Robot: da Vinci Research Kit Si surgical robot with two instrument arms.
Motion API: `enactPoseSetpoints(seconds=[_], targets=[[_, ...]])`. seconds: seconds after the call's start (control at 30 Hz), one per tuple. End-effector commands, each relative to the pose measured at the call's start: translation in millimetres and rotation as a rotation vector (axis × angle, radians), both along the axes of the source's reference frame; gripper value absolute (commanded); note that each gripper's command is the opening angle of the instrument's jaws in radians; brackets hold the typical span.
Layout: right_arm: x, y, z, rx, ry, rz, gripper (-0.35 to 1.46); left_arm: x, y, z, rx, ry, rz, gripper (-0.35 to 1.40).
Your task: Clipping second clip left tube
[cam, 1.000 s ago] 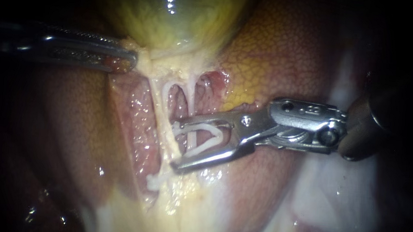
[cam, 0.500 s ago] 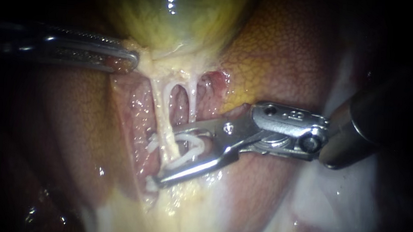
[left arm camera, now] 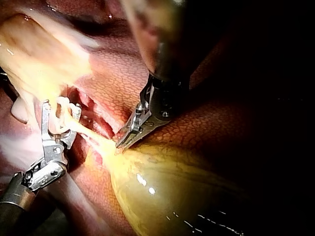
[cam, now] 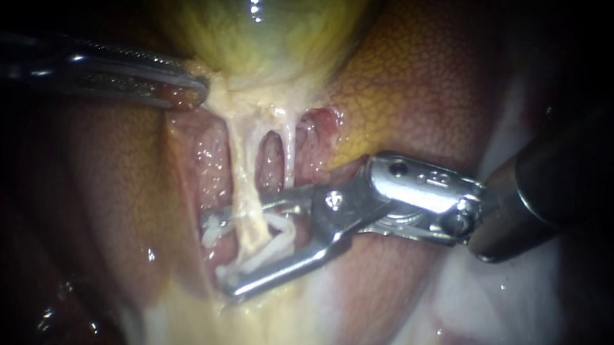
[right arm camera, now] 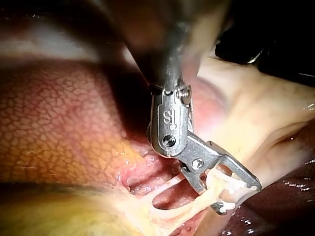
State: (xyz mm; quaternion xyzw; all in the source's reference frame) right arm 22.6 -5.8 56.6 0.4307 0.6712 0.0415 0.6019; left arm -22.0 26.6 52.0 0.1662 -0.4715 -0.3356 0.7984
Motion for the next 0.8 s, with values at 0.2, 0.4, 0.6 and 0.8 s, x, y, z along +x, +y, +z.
enactPoseSetpoints(seconds=[0.2,0.4,0.6,0.8], targets=[[0.0,0.4,-0.6,-0.002,0.014,-0.012,0.27,0.1,0.0,0.0,0.000,0.000,0.000,-0.35],[0.0,0.6,-0.6,-0.001,0.014,-0.011,0.05,0.1,0.0,0.0,0.000,0.000,0.000,-0.35],[0.2,0.8,-0.6,0.009,0.009,-0.015,-0.17,0.1,0.0,0.0,0.000,0.000,0.000,-0.35],[0.6,1.1,-0.8,0.107,-0.032,-0.061,-0.35,0.1,0.0,0.0,0.000,0.000,0.000,-0.35]])
